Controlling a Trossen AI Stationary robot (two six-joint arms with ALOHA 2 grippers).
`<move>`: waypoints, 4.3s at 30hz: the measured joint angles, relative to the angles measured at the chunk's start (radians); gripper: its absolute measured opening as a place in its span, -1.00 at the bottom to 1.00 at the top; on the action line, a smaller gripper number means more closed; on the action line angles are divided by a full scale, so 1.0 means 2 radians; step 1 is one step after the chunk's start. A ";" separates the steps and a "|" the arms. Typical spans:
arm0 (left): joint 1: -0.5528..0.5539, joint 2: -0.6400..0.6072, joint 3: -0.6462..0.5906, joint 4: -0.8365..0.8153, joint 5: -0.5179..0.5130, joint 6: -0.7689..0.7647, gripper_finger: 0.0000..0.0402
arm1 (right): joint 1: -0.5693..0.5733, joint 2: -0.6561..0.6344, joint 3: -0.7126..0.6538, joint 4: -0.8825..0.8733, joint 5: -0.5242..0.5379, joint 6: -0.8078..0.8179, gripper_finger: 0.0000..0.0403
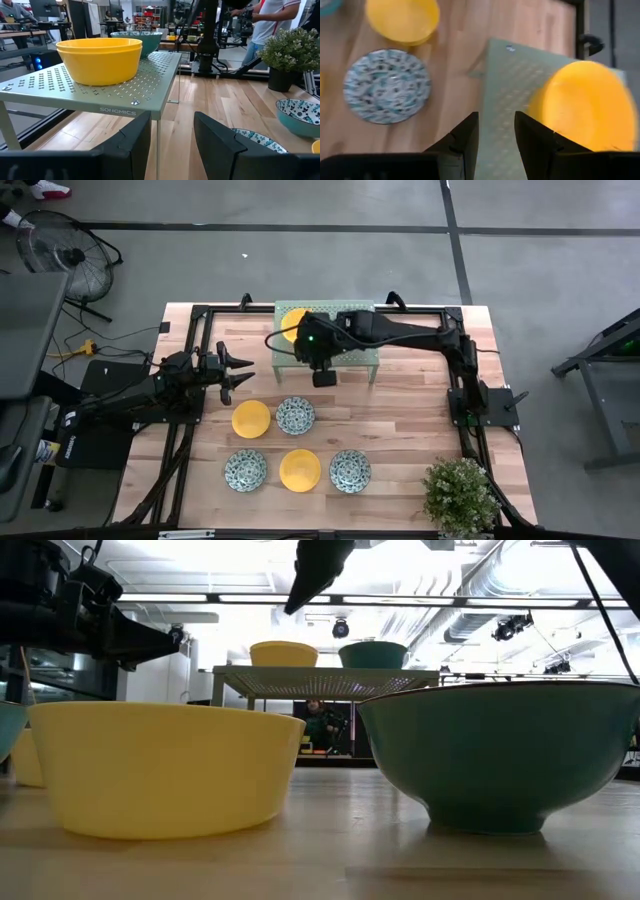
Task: Pick & Place Mini bowls
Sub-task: Stack the blue patterned bowl on the blue bowl on the shelf
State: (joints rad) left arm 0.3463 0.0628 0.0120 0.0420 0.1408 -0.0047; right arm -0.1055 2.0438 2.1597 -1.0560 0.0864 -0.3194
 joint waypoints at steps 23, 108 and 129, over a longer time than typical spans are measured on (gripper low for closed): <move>0.000 0.000 0.000 0.000 -0.001 0.000 -0.27 | 0.097 -0.084 -0.187 -0.002 -0.069 0.107 -0.44; 0.000 0.000 0.000 0.000 -0.001 0.000 -0.27 | 0.235 -0.089 -0.482 0.235 -0.163 0.799 -0.91; 0.000 0.000 0.000 0.000 -0.003 0.000 -0.27 | 0.230 -0.146 -0.481 0.225 -0.161 0.759 -0.97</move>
State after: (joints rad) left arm 0.3464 0.0629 0.0120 0.0420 0.1356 -0.0044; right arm 0.3544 1.7520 1.1969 -0.6053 -0.2355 1.1994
